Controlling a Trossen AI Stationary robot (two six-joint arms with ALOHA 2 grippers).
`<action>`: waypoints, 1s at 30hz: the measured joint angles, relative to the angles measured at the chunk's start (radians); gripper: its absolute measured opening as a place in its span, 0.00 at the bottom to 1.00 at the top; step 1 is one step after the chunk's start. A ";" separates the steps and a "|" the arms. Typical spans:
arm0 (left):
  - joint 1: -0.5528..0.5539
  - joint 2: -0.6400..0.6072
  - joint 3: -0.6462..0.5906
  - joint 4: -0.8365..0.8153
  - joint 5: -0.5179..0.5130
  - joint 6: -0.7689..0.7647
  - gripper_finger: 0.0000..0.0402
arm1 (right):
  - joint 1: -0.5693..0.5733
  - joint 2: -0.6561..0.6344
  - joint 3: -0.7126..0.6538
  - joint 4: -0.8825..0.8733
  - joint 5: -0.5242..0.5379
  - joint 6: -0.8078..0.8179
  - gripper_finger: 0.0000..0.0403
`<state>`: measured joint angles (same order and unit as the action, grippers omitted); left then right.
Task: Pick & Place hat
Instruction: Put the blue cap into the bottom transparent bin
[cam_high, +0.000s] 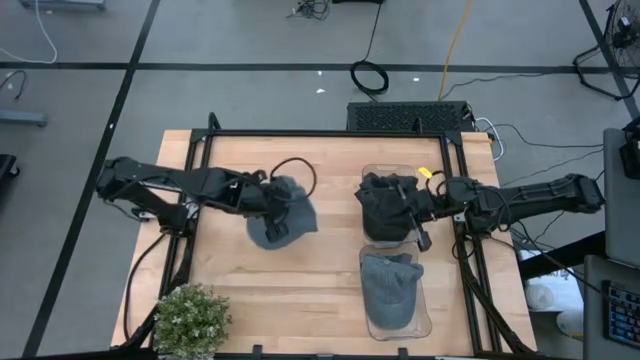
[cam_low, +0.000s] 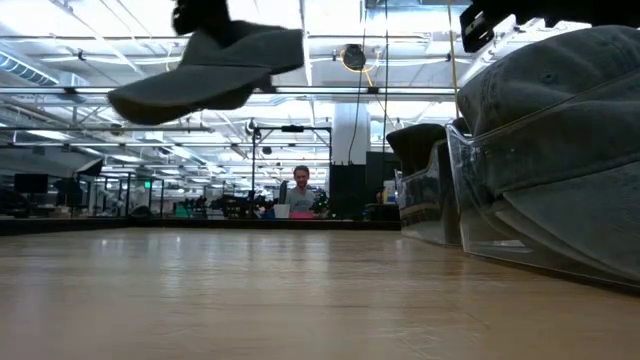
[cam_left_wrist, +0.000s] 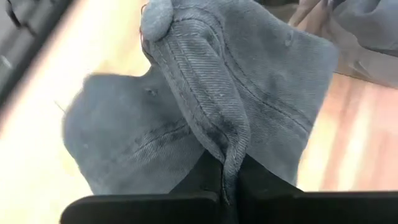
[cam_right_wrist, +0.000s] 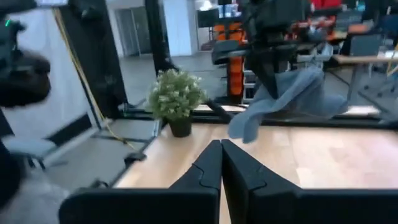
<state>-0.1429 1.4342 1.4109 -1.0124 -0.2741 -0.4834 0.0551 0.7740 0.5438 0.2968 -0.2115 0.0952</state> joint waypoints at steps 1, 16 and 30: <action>-0.001 0.012 0.019 0.002 -0.017 0.048 0.01 | 0.000 0.018 0.000 0.024 0.002 0.031 0.00; -0.050 0.211 0.059 0.298 -0.339 0.775 0.01 | -0.001 0.349 0.000 0.377 0.136 0.286 0.47; -0.089 0.222 0.058 0.337 -0.409 0.835 0.01 | -0.008 0.478 0.076 0.458 0.261 0.285 0.62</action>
<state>-0.2317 1.6562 1.4693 -0.6758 -0.6830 0.3519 0.0467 1.2525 0.6201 0.7550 0.0496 0.3802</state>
